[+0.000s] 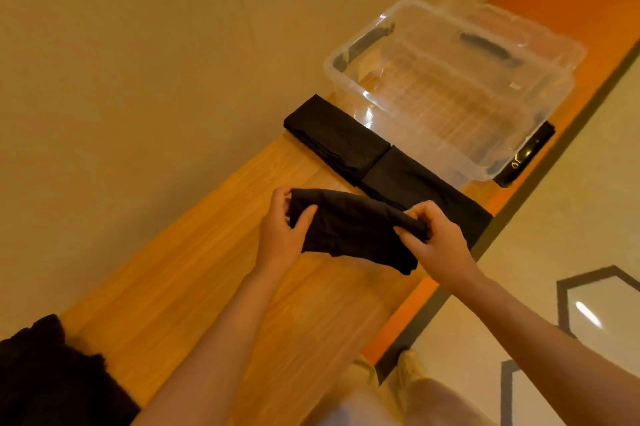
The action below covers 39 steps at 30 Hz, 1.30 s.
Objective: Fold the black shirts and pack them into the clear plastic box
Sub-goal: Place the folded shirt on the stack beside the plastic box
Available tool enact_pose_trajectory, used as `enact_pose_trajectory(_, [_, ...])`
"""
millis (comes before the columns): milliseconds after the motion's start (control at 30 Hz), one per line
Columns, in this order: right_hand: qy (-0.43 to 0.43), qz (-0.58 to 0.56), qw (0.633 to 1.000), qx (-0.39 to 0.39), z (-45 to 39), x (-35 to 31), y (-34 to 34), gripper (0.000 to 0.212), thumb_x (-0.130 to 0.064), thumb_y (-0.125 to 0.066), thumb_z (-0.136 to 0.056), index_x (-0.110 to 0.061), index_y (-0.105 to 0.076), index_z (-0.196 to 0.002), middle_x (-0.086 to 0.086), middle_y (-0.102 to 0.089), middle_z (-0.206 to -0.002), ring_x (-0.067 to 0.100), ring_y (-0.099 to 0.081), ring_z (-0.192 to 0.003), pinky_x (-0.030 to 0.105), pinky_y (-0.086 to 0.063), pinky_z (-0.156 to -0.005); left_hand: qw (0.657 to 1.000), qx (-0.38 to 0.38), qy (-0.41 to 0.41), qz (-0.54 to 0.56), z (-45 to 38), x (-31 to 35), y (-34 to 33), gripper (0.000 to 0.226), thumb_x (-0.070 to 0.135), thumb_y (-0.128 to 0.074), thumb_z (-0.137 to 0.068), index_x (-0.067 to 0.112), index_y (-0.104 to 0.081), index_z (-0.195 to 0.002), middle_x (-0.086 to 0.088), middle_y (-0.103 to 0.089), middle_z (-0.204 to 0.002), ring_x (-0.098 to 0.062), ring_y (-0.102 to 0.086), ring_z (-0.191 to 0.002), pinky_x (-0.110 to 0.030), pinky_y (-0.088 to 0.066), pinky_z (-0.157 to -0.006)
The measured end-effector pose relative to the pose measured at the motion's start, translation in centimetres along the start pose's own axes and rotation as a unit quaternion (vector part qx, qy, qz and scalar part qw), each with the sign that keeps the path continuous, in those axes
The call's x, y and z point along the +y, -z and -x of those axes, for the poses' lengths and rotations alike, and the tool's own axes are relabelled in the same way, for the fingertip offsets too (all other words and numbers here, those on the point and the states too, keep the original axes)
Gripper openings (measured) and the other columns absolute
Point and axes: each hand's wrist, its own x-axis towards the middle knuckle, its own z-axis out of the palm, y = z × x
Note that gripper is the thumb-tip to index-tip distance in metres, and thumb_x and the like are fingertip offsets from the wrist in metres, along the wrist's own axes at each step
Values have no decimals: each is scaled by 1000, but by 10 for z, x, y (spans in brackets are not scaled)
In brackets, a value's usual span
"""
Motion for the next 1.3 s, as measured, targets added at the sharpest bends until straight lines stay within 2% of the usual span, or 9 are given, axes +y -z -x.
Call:
enact_pose_trajectory(133, [-79,-42,986,139,4,6,26,21,-16,-68,-87,-28,-52,-93,-4,-60,-89,16,-63,-79,32,-54,-62,996,-68,-51,-6,-32,41,-36,41,22,-63,-92,18,-46,-129,11,-57,-109,7,-55,-92,-6,-47,-70])
enact_pose_trajectory(267, [-209,-178,930,246,6,18,46,18,-13,-68,-87,-16,-55,-100,2,-61,-100,21,-64,-89,36,-56,-59,990,-126,-59,-37,-62,68,-82,46,25,-66,-90,18,-48,-131,5,-57,-114,-7,-55,-103,-11,-47,-70])
enact_pose_trajectory(433, [-277,-268,876,290,-5,28,51,20,-10,-66,-89,-12,-53,-103,7,-61,-100,21,-63,-86,29,-51,-53,985,-132,-43,-99,-94,76,-122,43,26,-69,-88,15,-53,-126,0,-57,-111,-15,-56,-97,-18,-43,-69])
enact_pose_trajectory(533, [-300,-266,864,305,-12,37,54,19,-13,-67,-88,-17,-52,-99,11,-61,-109,22,-63,-89,35,-54,-64,983,-119,-40,-130,-101,71,-134,41,26,-68,-89,15,-52,-125,0,-57,-113,-15,-54,-97,-25,-43,-78])
enact_pose_trajectory(700, [-204,37,939,275,2,49,52,46,-21,-66,-90,-9,-47,-129,8,-50,-128,21,-50,-117,26,-43,-90,934,-16,-196,-299,-86,58,-134,35,28,-60,-92,16,-52,-124,0,-54,-121,-17,-51,-111,-35,-28,-98])
enact_pose_trajectory(867, [-13,251,956,153,10,55,35,48,-29,-55,-95,-13,-45,-139,5,-39,-149,21,-37,-135,31,-26,-112,825,-134,-415,-360,-51,40,-143,45,39,-39,-95,14,-55,-129,-7,-51,-139,-22,-48,-127,-43,-36,-101])
enact_pose_trajectory(933, [18,301,949,87,7,56,24,55,-43,-37,-99,-19,-34,-148,1,-23,-158,19,-19,-145,36,-15,-119,812,-201,-360,-413,-46,34,-145,58,49,-28,-98,19,-36,-147,-5,-26,-157,-21,-23,-145,-44,-23,-113])
enact_pose_trajectory(1033, [0,332,943,22,3,66,14,64,-57,-7,-96,-27,-16,-152,-3,-7,-161,16,2,-148,39,-3,-121,806,-248,-259,-472,-48,23,-141,65,57,-19,-99,29,0,-154,2,11,-161,-15,11,-148,-38,2,-120])
enact_pose_trajectory(1300, [-14,375,927,-15,0,76,15,76,-65,14,-86,-30,-2,-151,-3,1,-161,15,8,-147,33,8,-117,793,-243,-231,-508,-50,26,-138,68,62,-16,-97,30,6,-153,2,15,-161,-14,15,-147,-39,6,-120])
